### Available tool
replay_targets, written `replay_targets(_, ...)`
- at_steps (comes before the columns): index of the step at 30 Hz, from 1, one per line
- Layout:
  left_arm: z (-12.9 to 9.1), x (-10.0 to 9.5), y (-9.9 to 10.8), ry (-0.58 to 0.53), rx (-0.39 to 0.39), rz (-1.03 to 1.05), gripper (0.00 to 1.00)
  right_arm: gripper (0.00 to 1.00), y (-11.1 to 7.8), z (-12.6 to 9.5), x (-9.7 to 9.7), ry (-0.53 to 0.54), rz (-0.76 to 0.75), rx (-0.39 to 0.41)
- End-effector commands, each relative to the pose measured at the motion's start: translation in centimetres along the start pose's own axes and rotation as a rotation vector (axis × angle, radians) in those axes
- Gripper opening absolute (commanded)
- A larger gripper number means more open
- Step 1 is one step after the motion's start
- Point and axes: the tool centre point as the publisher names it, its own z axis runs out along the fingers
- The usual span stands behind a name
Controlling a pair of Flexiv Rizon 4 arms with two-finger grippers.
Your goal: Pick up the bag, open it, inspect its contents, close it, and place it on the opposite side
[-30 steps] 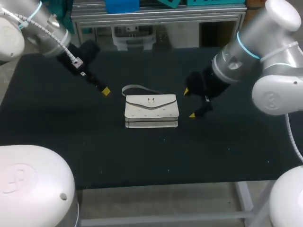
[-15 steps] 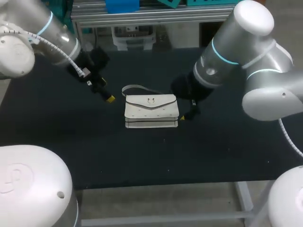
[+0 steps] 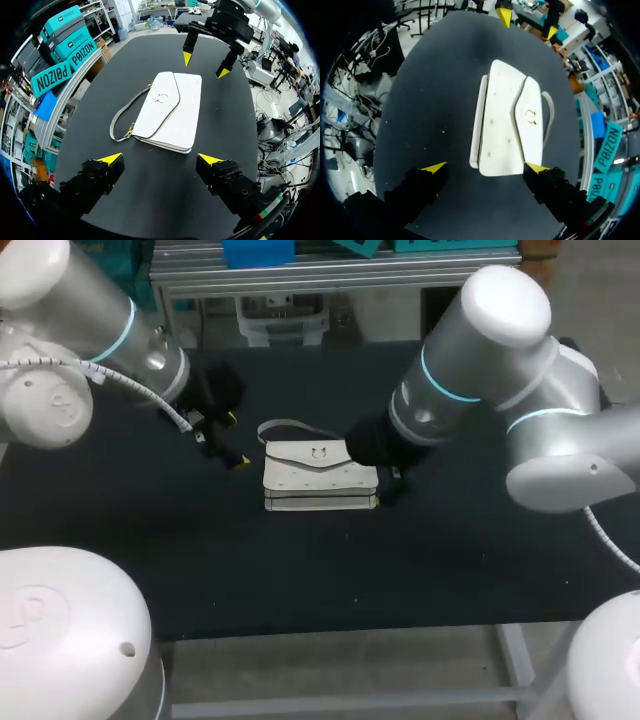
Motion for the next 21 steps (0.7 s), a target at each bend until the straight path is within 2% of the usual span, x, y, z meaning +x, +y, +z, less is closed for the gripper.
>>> replay_targets(1, 1.1, 0.2, 0.0, -0.025, 0.027, 0.024, 1.0, 1.0, 2.1, 2.1, 0.5, -0.077, 0.012, 0.1)
replay_targets(7, 1.4, 0.3, -0.1, -0.012, 0.046, 0.132, 1.0, 1.0, 2.0, 2.4, 0.6, -0.142, 0.03, 0.157)
replay_targets(14, 1.3, 0.5, 0.0, 0.001, 0.046, 0.162, 1.0, 1.0, 0.8, 2.6, 0.3, -0.189, 0.034, 0.167)
replay_targets(16, 1.3, 0.5, 0.0, 0.001, 0.046, 0.162, 1.0, 0.92, 0.6, 2.7, 0.0, -0.199, 0.032, 0.168)
replay_targets(19, 1.3, 0.5, 0.0, 0.001, 0.046, 0.162, 1.0, 0.87, 0.6, 2.9, -0.6, -0.208, 0.025, 0.176)
replay_targets(21, 1.3, 0.5, 0.1, 0.004, 0.047, 0.167, 1.0, 0.76, 0.7, 3.1, -1.0, -0.215, 0.014, 0.178)
